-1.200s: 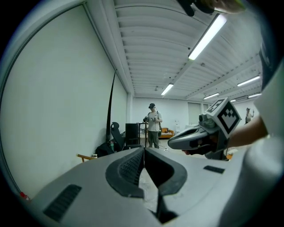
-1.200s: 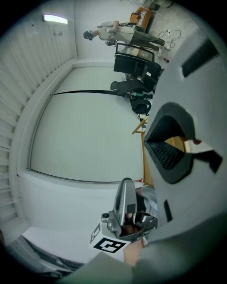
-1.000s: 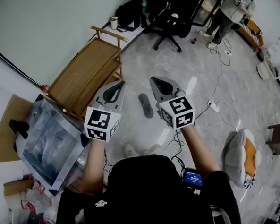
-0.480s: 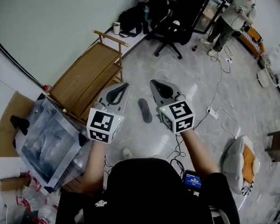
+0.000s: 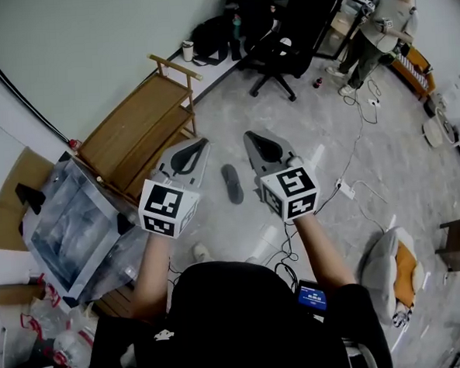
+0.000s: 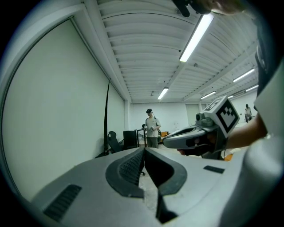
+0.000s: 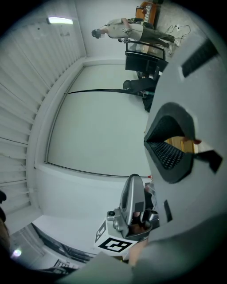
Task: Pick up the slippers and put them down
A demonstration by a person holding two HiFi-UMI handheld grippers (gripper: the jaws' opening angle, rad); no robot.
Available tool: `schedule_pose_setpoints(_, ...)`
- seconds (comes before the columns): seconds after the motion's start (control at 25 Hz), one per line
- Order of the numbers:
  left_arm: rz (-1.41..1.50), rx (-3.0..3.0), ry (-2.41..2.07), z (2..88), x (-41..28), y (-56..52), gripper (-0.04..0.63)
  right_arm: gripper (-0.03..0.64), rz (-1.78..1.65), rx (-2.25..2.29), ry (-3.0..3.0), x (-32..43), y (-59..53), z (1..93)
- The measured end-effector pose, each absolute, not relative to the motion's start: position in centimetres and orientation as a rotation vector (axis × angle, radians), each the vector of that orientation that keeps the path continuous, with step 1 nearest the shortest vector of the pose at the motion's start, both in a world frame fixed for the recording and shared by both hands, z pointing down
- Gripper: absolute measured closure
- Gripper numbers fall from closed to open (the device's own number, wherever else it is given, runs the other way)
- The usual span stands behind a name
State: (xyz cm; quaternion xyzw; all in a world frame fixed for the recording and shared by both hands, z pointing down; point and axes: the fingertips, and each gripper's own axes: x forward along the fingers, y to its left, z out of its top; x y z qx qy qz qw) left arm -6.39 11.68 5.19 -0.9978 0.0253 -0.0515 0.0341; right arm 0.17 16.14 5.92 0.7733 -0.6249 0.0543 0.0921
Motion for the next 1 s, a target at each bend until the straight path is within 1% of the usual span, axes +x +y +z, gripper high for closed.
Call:
schedule_pose_setpoints(0.36,-0.172,-3.073,0.106,5.6,-5.6,16.2,0.589,0.618,0.169,2.281,-1.885,0.7,20.6,6.4)
schedule_pose_setpoints(1.0,-0.180,-3.068,0.137,6.1,-4.7,20.2,0.589,0.618,0.156,2.269,-1.917,1.5,24.5,6.7)
